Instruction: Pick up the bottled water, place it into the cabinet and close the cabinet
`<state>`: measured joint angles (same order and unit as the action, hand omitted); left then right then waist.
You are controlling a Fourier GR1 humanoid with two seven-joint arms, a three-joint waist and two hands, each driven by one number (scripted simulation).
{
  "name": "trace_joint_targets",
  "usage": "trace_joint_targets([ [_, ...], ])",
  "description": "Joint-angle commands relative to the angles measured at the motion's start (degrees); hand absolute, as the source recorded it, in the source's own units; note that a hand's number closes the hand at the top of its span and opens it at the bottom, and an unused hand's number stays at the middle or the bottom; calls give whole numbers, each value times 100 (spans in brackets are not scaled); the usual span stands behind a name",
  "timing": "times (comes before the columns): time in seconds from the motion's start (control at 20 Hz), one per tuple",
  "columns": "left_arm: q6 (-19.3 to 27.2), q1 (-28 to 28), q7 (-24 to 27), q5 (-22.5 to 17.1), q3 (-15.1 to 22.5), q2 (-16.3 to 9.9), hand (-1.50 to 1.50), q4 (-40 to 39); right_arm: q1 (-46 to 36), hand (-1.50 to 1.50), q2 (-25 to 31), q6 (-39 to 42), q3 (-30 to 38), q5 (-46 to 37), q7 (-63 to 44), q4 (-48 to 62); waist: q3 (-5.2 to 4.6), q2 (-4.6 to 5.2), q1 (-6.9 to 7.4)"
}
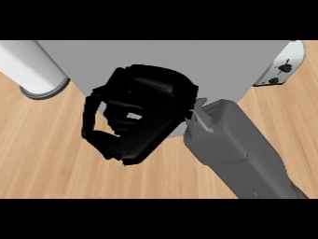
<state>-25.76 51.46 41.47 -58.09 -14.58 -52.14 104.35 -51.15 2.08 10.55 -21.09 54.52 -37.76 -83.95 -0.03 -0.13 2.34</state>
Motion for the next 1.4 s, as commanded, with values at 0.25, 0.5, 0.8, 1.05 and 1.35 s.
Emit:
trace_joint_targets([
  [0.25,-316,50,-210,84,-388,452,-150,191,41,150,184,828,712,-670,1024,1481,7,39,-59],
  [0.5,-611,39,-292,159,-542,646,-150,136,-241,150,267,951,860,-1258,1542,1620,6,19,-53],
  [0.8,-331,-329,-761,126,-380,686,-150,272,-681,-150,223,945,1121,-1554,1881,1962,5,42,-86],
  [1.05,-424,-474,-766,222,-381,767,-150,50,-962,-150,212,593,1275,-2023,2332,2037,-2,54,-47],
  [1.35,-473,-555,-851,431,-272,861,-150,96,-1205,-150,285,233,1402,-2116,2126,2021,-5,44,-31],
])
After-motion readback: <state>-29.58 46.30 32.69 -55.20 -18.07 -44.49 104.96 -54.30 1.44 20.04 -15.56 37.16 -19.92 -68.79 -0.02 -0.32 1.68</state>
